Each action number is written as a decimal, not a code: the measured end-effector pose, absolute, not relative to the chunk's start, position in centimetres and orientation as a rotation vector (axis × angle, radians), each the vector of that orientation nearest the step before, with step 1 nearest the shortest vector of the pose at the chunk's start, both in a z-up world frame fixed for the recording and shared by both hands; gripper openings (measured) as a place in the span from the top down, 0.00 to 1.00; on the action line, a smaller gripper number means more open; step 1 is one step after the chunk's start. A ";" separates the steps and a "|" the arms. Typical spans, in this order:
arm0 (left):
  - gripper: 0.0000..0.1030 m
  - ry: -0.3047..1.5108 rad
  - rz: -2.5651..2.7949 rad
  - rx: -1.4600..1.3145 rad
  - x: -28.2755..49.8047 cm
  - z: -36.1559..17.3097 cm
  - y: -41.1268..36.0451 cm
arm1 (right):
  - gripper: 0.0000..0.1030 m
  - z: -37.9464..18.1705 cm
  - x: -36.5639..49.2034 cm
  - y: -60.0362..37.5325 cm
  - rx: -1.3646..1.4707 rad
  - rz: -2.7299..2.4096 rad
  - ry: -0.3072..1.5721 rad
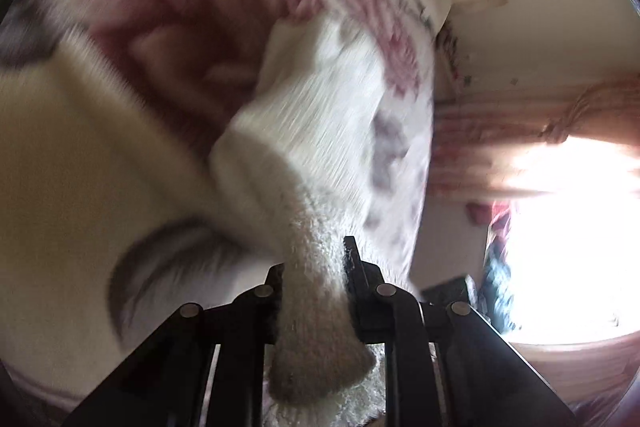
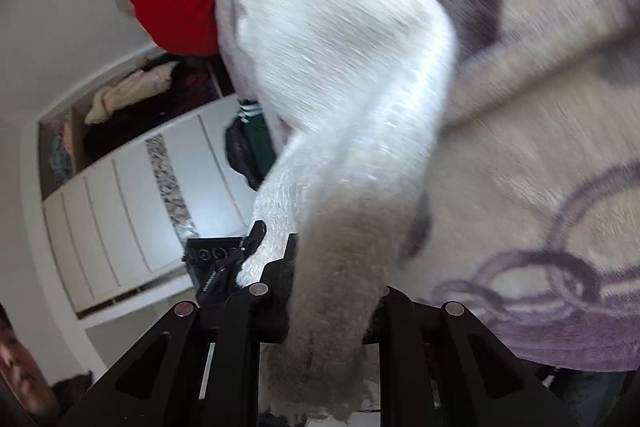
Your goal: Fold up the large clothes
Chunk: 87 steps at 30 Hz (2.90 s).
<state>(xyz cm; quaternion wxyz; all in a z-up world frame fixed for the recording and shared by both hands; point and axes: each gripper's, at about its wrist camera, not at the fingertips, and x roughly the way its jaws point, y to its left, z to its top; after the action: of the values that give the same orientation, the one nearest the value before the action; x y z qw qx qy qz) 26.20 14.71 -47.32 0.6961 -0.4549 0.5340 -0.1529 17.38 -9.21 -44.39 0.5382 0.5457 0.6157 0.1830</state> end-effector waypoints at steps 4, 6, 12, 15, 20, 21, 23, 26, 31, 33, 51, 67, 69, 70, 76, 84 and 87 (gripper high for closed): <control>0.86 1.162 -0.337 -1.007 32.5 -47.0 13.3 | 0.83 -42.9 22.5 -11.0 1.365 0.442 1.374; 0.86 1.159 -0.319 -1.033 35.8 -47.6 12.9 | 0.83 -42.7 25.7 -11.9 1.387 0.428 1.351; 0.79 1.236 -0.295 -1.118 43.2 -52.0 13.4 | 0.77 -45.1 34.1 -14.4 1.406 0.344 1.385; 0.72 1.258 -0.327 -1.218 44.6 -53.4 14.7 | 0.72 -47.4 37.0 -16.7 1.481 0.280 1.436; 0.44 1.155 -0.404 -1.384 43.8 -52.3 16.9 | 0.30 -47.7 37.9 -18.3 1.539 0.355 1.391; 0.44 1.128 -0.397 -1.358 43.6 -51.6 17.4 | 0.28 -47.3 37.7 -19.2 1.543 0.377 1.359; 0.44 1.094 -0.372 -1.262 43.6 -50.4 17.9 | 0.28 -45.9 38.3 -20.8 1.493 0.372 1.308; 0.44 1.094 -0.329 -0.966 43.6 -48.3 17.2 | 0.28 -43.5 38.3 -23.4 1.231 0.291 1.301; 0.44 1.163 -0.443 -0.660 44.3 -48.5 12.3 | 0.25 -44.6 37.6 -23.3 0.792 0.277 1.415; 0.44 1.178 -0.481 -0.546 44.4 -48.8 10.1 | 0.25 -46.3 37.1 -23.3 0.747 0.333 1.433; 0.88 1.035 -0.449 -0.551 47.8 -43.3 10.8 | 0.83 -38.0 39.4 -19.7 0.616 0.403 1.131; 0.86 1.281 -0.389 -0.775 55.1 -55.5 12.0 | 0.81 -48.4 49.2 -19.8 0.576 0.188 1.319; 0.83 1.273 -0.390 -0.772 54.5 -55.1 12.1 | 0.72 -47.9 49.2 -20.1 0.591 0.204 1.312; 0.83 1.271 -0.389 -0.774 54.3 -55.0 12.2 | 0.62 -47.4 48.9 -20.4 0.607 0.227 1.331; 0.76 1.246 -0.426 -0.931 52.2 -55.0 13.3 | 0.03 -49.2 46.1 -22.1 0.623 0.351 1.431; 0.43 1.042 -0.455 -1.126 49.3 -50.9 14.3 | 0.08 -56.5 47.3 -19.0 0.850 0.583 1.524; 0.43 0.966 -0.424 -1.152 47.6 -49.0 15.2 | 0.43 -55.7 46.3 -18.6 0.940 0.527 1.452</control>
<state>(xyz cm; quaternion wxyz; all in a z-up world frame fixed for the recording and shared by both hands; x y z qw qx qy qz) 47.64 15.20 -48.98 0.7102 -0.5193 0.4352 -0.1912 46.32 -18.64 -55.69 0.6184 0.4084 0.6311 0.2291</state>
